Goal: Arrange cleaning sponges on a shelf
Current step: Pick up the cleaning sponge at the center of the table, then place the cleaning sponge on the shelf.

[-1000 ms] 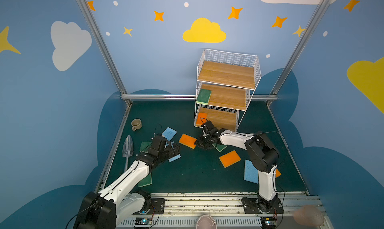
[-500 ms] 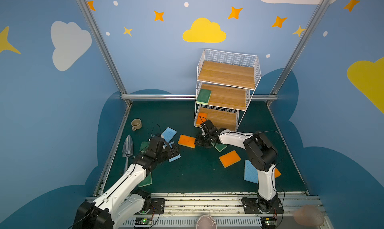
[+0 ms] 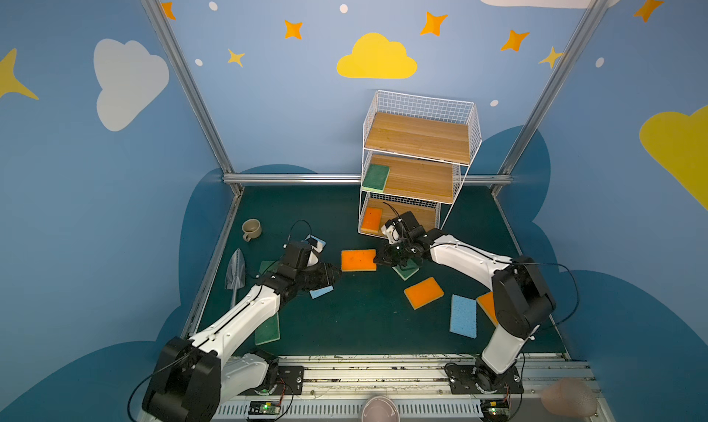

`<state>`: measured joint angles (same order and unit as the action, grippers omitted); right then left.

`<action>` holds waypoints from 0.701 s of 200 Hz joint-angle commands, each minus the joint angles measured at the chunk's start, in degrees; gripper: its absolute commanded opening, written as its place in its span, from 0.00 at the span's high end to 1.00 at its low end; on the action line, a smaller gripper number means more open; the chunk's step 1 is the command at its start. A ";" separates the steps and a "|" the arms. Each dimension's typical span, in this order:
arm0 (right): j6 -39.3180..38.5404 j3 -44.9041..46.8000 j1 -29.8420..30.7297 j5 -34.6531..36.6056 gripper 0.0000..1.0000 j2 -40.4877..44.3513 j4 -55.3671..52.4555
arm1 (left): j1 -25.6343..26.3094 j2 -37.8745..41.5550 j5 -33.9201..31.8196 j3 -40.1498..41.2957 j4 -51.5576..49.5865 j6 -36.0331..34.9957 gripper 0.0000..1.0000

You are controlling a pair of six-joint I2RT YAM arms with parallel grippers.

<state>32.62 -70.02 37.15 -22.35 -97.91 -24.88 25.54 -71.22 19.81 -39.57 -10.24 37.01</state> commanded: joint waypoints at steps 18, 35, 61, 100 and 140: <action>-6.69 5.15 -1.51 -0.56 1.00 5.16 -6.34 | 3.45 -6.65 2.07 -3.93 4.70 -0.19 0.63; -6.88 6.74 -2.33 -1.06 1.00 6.59 -5.99 | 3.57 -8.35 1.43 -3.69 6.20 0.99 0.67; -7.32 8.46 -3.52 -2.01 1.00 8.14 -5.88 | 3.62 -9.56 0.44 -3.92 6.66 1.34 0.68; -7.42 9.59 -4.68 -3.88 1.00 9.57 -5.19 | 4.19 -12.02 0.51 -4.19 7.86 1.67 0.61; -7.04 10.34 -6.10 -7.17 1.00 9.75 -3.42 | 5.57 -14.35 0.91 -3.58 12.70 3.94 0.63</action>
<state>26.11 -60.66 31.99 -26.33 -89.52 -29.39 30.50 -84.51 20.53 -42.85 -1.83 39.31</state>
